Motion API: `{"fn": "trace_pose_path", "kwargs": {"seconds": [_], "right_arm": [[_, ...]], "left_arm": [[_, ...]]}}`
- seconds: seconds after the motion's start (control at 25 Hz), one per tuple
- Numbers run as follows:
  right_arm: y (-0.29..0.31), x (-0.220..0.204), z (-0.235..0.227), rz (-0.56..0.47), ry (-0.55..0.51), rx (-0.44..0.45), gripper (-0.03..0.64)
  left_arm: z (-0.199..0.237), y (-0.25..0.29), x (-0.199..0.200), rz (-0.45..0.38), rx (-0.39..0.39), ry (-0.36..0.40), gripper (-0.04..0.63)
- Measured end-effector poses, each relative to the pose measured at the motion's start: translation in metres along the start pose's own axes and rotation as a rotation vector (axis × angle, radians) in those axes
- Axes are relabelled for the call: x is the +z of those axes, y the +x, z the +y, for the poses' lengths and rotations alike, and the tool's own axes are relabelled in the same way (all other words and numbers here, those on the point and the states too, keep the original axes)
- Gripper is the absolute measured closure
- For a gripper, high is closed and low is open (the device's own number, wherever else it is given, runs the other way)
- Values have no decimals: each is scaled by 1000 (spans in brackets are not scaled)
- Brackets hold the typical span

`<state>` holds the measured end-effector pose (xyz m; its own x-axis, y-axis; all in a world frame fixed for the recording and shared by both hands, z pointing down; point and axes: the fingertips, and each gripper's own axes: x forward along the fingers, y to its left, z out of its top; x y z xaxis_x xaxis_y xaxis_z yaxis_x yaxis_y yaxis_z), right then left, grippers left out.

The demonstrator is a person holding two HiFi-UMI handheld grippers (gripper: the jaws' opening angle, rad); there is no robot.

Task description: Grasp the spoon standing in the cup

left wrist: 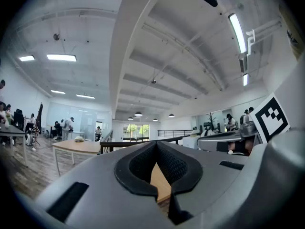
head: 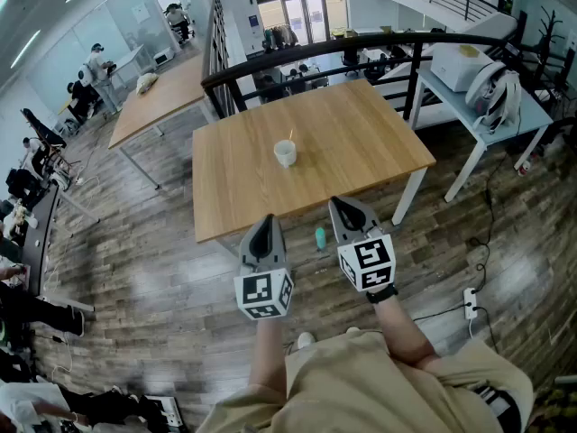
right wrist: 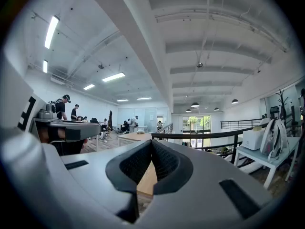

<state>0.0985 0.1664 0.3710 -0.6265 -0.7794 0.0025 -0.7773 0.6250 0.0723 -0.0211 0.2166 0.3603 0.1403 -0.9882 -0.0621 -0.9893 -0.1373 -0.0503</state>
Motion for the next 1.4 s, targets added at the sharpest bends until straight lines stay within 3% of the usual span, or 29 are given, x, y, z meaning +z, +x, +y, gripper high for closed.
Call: {"fn": "trace_pose_path", "kwargs": {"seconds": [0.76, 1.12, 1.4], "right_arm": [[-48, -28, -48, 26, 74, 43, 604], [-26, -47, -55, 51, 74, 61, 604], [34, -64, -78, 91, 53, 30, 604]], "left_arm": [[-86, 2, -17, 59, 4, 33, 584], [-83, 33, -35, 69, -5, 11, 584], [-51, 102, -53, 64, -37, -27, 584]]}}
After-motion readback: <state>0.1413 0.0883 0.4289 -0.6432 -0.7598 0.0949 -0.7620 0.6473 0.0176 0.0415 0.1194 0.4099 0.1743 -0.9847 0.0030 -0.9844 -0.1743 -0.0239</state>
